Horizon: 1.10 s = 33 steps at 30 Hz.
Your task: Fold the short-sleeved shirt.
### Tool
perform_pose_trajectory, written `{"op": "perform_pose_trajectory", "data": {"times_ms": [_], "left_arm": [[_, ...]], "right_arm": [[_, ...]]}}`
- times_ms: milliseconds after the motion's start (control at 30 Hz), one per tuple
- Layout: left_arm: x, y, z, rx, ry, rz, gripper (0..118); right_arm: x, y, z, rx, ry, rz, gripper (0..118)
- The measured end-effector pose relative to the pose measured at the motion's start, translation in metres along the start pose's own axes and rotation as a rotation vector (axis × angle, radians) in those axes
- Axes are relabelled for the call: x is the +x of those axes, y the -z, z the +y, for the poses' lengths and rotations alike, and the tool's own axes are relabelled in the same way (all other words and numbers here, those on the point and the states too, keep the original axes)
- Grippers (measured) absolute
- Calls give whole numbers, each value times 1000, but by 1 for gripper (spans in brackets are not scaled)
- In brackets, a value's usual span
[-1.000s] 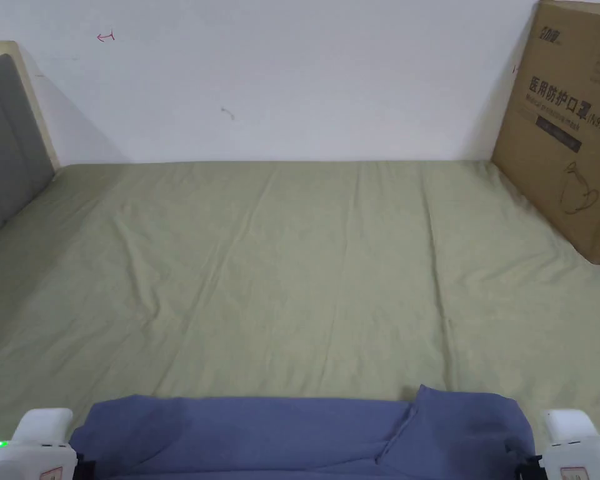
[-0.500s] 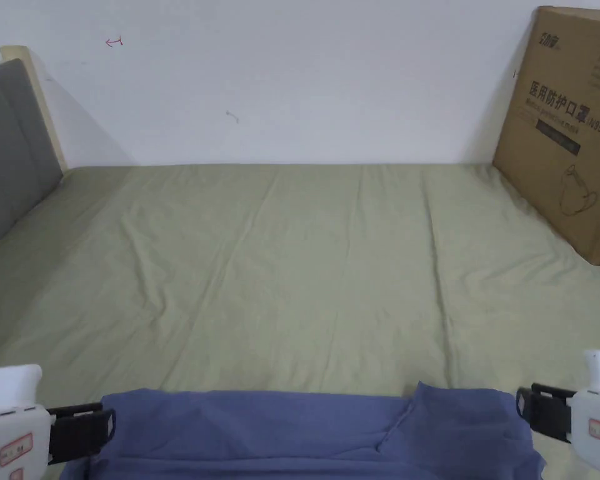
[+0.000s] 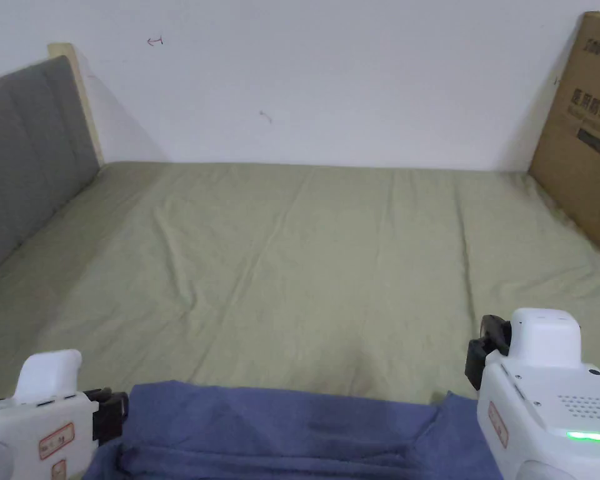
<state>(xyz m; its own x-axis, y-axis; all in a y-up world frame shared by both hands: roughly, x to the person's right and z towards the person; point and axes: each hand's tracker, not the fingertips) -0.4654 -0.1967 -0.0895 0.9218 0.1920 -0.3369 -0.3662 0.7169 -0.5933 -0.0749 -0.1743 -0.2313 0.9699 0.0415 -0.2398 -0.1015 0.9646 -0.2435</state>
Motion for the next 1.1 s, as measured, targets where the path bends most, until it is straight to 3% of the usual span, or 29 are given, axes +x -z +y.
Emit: {"op": "perform_pose_trajectory", "data": {"times_ms": [300,400,433,467,533,567,767,900,967,1000,1033,1067,1100], "left_arm": [[-40,5,3,-6,-129,-60,0],[-66,17,5,-43,-222,-164,1],[-75,23,4,-59,-259,-195,14],[-88,31,3,-71,-295,-214,34],[-107,50,-2,-111,-364,-245,83],[-114,60,-8,-128,-404,-262,91],[-140,115,-45,-234,-608,-370,104],[-155,132,-56,-116,-772,-531,106],[-155,149,-60,-182,-893,-607,105],[-153,153,-59,-194,-886,-633,100],[-152,155,-58,-203,-876,-620,71],[-149,161,-55,-283,-846,-541,26],[-142,167,-53,-368,-782,-415,4]], "right_arm": [[-41,20,3,9,-50,5,1],[-51,26,2,10,-80,0,1],[-55,29,2,-1,-95,5,1],[-59,32,2,-11,-105,9,1],[-64,39,-1,-38,-111,17,1],[-67,43,-2,-51,-113,22,1],[-81,59,-4,-94,-184,34,1],[-87,68,-3,-123,-198,41,1],[-90,73,-3,-142,-214,49,1],[-92,76,-4,-147,-219,52,1],[-94,78,-4,-156,-225,56,1],[-95,79,-4,-166,-229,61,1],[-96,79,-5,-172,-229,67,1]]}}
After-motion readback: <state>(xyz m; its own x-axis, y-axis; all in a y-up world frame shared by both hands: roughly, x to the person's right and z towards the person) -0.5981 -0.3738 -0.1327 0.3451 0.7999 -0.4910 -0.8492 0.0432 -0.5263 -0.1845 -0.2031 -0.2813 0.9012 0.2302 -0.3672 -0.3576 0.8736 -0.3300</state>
